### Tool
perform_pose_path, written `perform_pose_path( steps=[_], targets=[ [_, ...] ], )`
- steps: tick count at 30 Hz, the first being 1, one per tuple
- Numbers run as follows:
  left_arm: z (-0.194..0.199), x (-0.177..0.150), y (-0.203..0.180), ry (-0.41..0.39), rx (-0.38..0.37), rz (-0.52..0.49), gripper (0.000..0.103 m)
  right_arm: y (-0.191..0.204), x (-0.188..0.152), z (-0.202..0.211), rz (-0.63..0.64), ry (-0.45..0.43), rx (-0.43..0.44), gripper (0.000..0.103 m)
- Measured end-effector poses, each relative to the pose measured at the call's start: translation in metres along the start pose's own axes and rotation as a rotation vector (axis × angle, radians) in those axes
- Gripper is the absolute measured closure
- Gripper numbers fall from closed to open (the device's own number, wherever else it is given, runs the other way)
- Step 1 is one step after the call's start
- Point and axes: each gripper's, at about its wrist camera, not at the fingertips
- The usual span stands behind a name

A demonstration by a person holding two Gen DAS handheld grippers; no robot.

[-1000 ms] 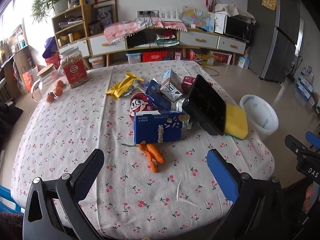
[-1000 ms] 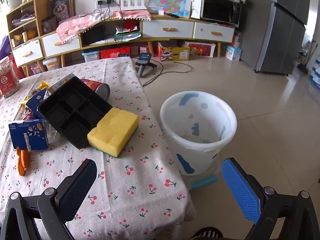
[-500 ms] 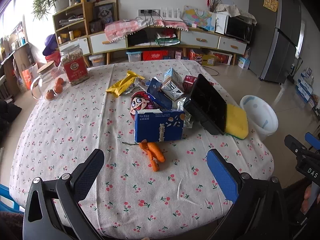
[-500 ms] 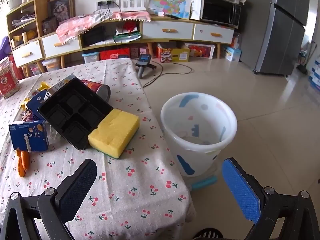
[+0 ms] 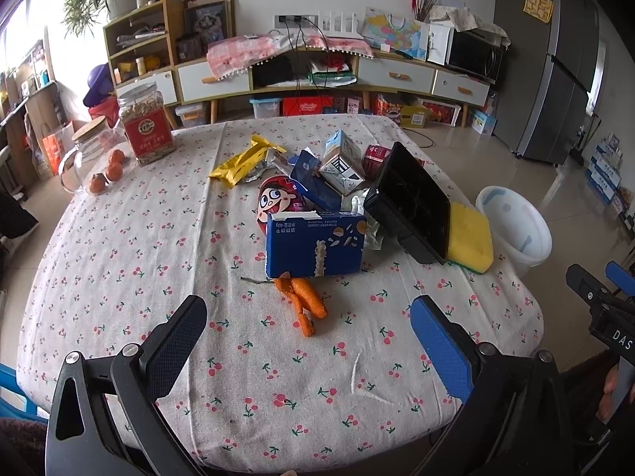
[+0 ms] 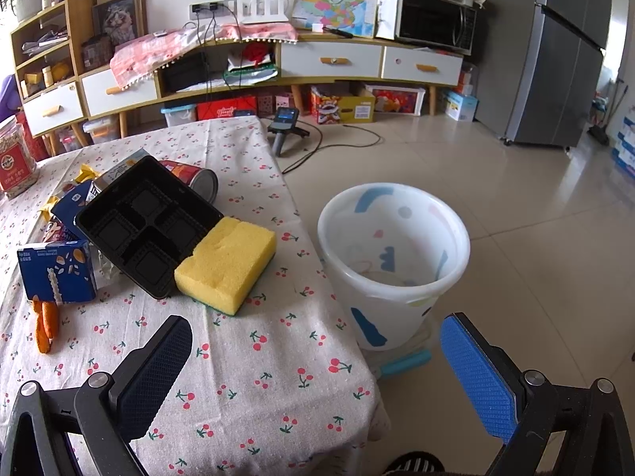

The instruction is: Collect trash

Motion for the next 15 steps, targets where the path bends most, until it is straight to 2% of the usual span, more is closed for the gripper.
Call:
perform_pose_path(
  steps=[15],
  targets=[
    [-0.0010,-0.0020,-0.0014,0.001,-0.004,0.002,0.000,-0.0010,0.0006,-0.0004,-0.004,0.000,-0.002,0.000]
  ],
)
Point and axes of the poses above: each gripper's, at about its wrist camera, not at the fingertips, and z roughly against the way its jaws point, y to its left, x to its top, and after that the axes turned 8 degrees about -z, right-handed
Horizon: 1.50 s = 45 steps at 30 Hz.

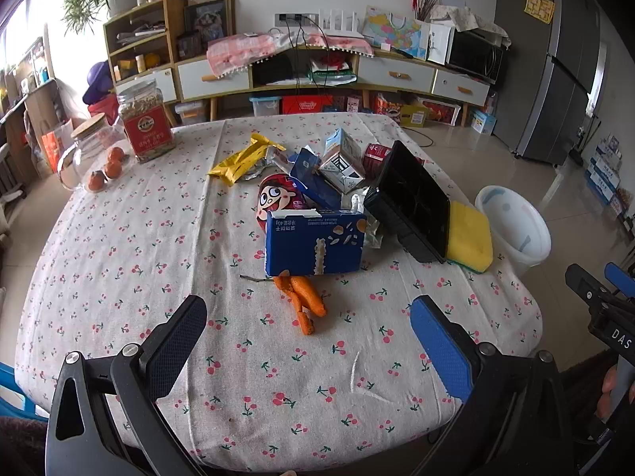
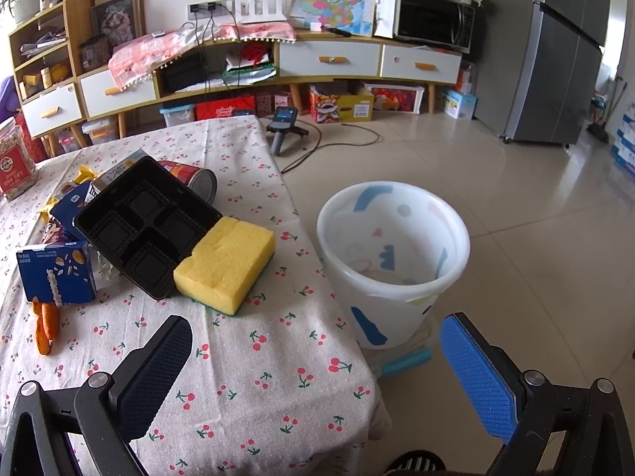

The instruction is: Collect trash

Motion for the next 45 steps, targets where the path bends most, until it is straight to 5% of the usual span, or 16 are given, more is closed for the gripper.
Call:
perform_pose_path(
  steps=[45],
  targets=[
    [-0.009,0.018,0.010,0.051,-0.034,0.012,0.000,0.003,0.018,0.002,0.012,0.021,0.011,0.000]
  ],
)
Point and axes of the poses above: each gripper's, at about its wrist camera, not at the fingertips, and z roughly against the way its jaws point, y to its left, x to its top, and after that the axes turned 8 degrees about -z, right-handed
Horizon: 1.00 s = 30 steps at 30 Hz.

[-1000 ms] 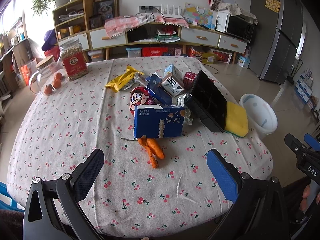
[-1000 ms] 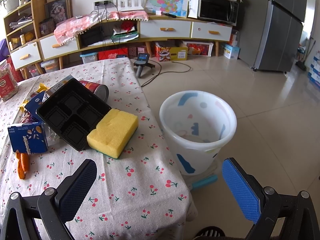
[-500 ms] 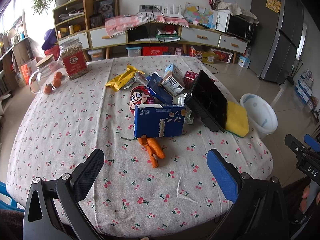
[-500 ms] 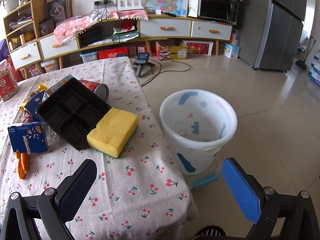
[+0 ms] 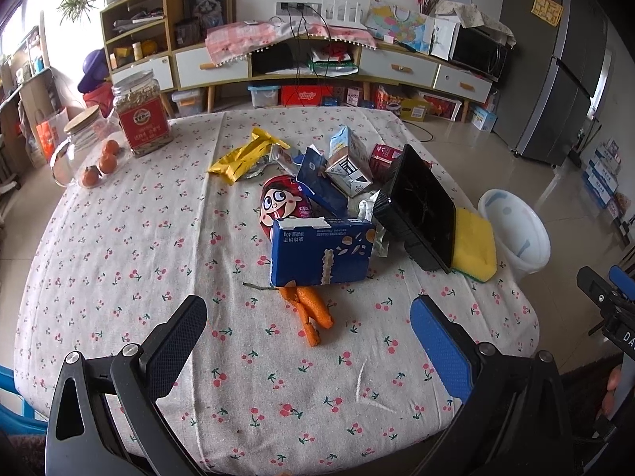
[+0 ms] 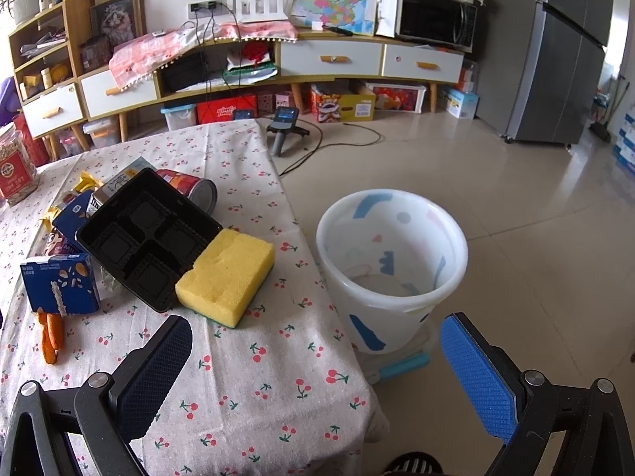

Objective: Collect trash
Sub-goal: 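Grasp the yellow sponge with the right tool while the left tool grasps the blue tissue box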

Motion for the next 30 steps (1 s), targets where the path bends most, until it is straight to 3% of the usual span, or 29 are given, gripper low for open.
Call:
perform_pose_path(
  steps=[10,14,16,19,23,26,28,30],
  targets=[
    [-0.025,0.057,0.025,0.111,0.021,-0.106,0.000,0.025,0.059,-0.041,0.097,0.151,0.072,0.000],
    [-0.047,0.071,0.030,0.180,-0.047,-0.122,0.000,0.038,0.076,-0.075,0.082,0.236,0.111,0.000],
    [-0.057,0.073,0.027,0.179,-0.098,-0.161,0.000,0.041,0.077,-0.093,0.069,0.269,0.125,0.000],
    [-0.068,0.073,0.019,0.184,-0.113,-0.240,0.002,0.038,0.064,-0.115,0.028,0.317,0.156,0.000],
    [-0.076,0.077,0.008,0.170,-0.135,-0.345,0.003,0.038,0.052,-0.140,-0.028,0.470,0.194,0.000],
    [-0.093,0.076,0.007,0.239,-0.178,-0.334,0.013,0.045,0.058,-0.146,-0.017,0.475,0.203,0.000],
    [-0.106,0.074,0.010,0.299,-0.217,-0.306,0.030,0.050,0.059,-0.151,-0.005,0.479,0.192,0.000],
    [-0.111,0.071,0.014,0.325,-0.233,-0.268,0.032,0.052,0.059,-0.162,-0.009,0.500,0.185,0.000]
  ],
)
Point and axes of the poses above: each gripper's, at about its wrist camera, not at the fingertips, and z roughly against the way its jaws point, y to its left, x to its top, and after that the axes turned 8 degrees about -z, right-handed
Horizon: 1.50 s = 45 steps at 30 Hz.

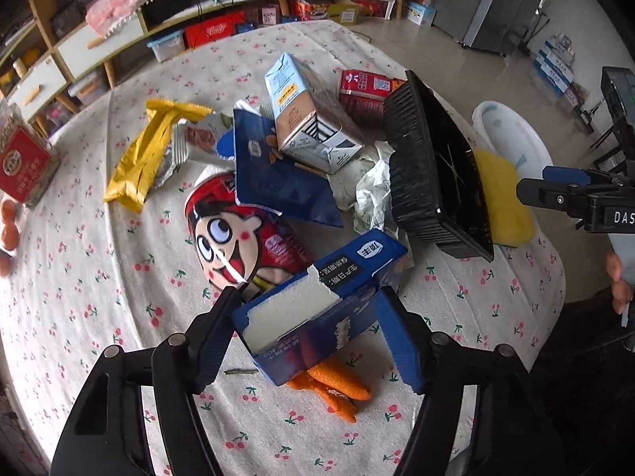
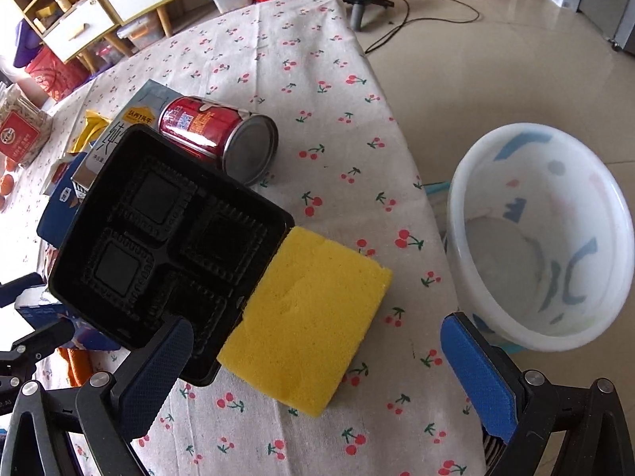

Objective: Collect trash
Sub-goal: 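Grasp the yellow sponge with the right tool while the left tool grasps the blue tissue box, then carry sponge and tissue box over the white bucket and release both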

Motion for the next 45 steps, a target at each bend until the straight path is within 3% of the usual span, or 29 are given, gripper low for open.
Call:
perform_pose_path(
  steps=[2,6,11,13,15,18,30,38,45],
  targets=[
    [0.002,-0.002,0.003,-0.002,-0.021,0.028,0.036,-0.004,0.003,-0.012,-0.027,0.026,-0.014,0.000],
    [0.011,-0.008,0.003,-0.028,-0.030,0.057,0.052,-0.014,0.007,-0.029,-0.088,0.077,-0.016,0.005],
    [0.019,-0.015,-0.001,-0.063,-0.042,0.063,0.060,-0.018,0.004,-0.036,-0.144,0.128,0.071,0.025],
    [0.024,-0.017,-0.005,-0.082,-0.070,0.066,0.068,-0.018,0.000,-0.036,-0.154,0.136,0.123,0.037],
    [0.031,-0.020,-0.009,-0.100,-0.094,0.071,0.079,-0.014,-0.001,-0.035,-0.113,0.128,0.109,0.040],
    [0.039,-0.025,-0.016,-0.127,-0.061,0.062,0.079,-0.020,-0.003,-0.028,-0.110,0.110,0.117,0.043],
    [0.092,-0.024,-0.010,-0.299,-0.068,0.136,0.079,-0.081,0.007,0.028,-0.241,-0.015,0.177,0.044],
    [0.092,0.021,-0.042,-0.328,-0.135,0.113,0.079,-0.161,0.022,0.062,-0.396,-0.098,0.138,0.044],
    [0.057,0.075,-0.105,-0.294,-0.211,0.017,0.079,-0.204,0.018,0.063,-0.458,-0.082,0.116,0.043]
  ],
)
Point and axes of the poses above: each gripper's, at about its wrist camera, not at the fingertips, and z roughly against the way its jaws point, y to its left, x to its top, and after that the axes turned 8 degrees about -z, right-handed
